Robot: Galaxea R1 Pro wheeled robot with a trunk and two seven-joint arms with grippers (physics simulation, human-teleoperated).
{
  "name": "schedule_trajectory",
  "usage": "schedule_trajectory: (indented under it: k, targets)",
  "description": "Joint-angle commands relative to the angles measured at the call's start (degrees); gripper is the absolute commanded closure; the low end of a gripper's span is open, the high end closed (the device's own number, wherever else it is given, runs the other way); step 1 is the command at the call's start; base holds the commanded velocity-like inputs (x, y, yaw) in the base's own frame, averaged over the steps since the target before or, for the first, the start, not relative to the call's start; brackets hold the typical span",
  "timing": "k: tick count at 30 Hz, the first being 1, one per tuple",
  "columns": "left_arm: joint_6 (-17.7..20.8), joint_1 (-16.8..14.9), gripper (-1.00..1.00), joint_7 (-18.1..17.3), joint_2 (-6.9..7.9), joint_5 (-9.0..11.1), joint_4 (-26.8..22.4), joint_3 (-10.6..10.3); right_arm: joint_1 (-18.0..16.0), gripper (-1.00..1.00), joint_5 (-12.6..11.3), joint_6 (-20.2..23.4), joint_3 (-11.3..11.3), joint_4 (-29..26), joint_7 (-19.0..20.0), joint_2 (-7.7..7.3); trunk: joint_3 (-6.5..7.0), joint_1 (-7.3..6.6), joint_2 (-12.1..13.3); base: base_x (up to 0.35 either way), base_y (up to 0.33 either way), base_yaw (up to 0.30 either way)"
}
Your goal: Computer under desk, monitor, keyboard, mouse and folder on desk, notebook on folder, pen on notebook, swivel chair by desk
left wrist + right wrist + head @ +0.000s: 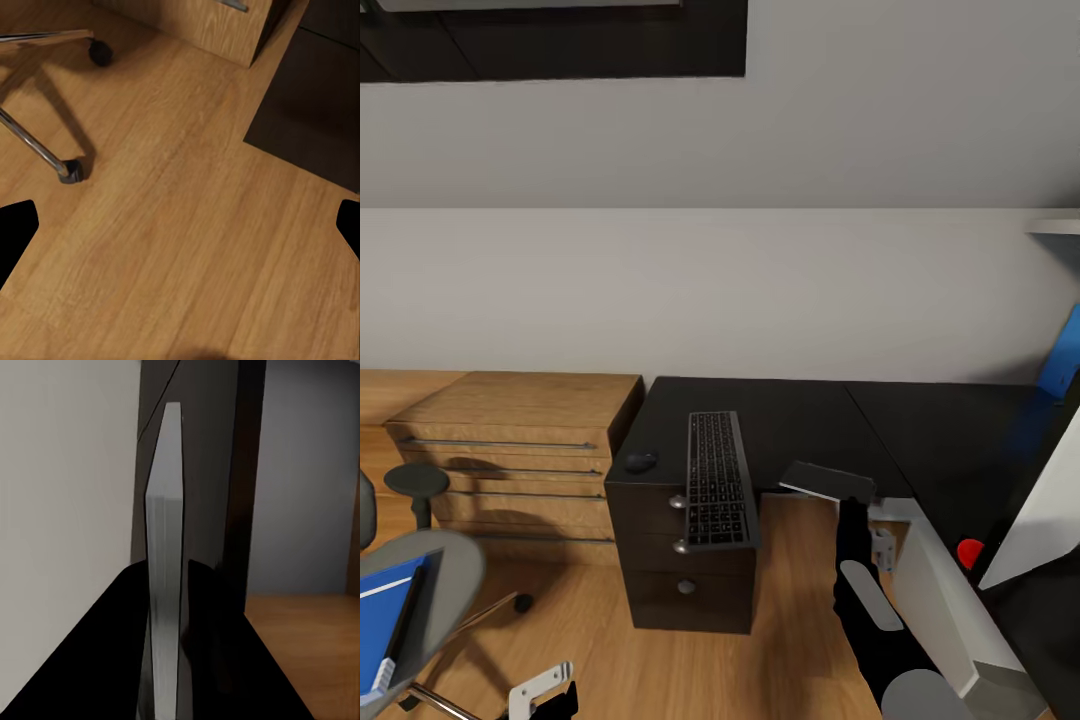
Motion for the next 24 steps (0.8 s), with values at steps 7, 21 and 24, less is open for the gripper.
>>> schedule_trajectory:
  k: [7, 21, 24]
  targets:
    - [0.3, 0.0, -1.0, 0.31, 0.04, 0.29, 0.15, -0.14, -0.04, 1.0, -0.69, -0.03, -0.08, 0.03, 0.7, -0.03, -0.06, 0.02, -0.03, 0.168, -0.002, 0.0]
    - [0.31, 0.0, -1.0, 0.23, 0.05, 0.34, 0.33, -0.12, -0.04, 1.0, -0.62, -0.02, -0.04, 0.09, 0.59, -0.04, -0.06, 0.02, -0.03, 0.094, 0.0, 0.0]
    - [0.31, -0.01, -1.0, 0.23, 0.05, 0.36, 0.33, -0.1, -0.04, 1.0, -0.61, -0.02, -0.04, 0.11, 0.57, -0.04, -0.06, 0.02, -0.03, 0.006, 0.0, 0.0]
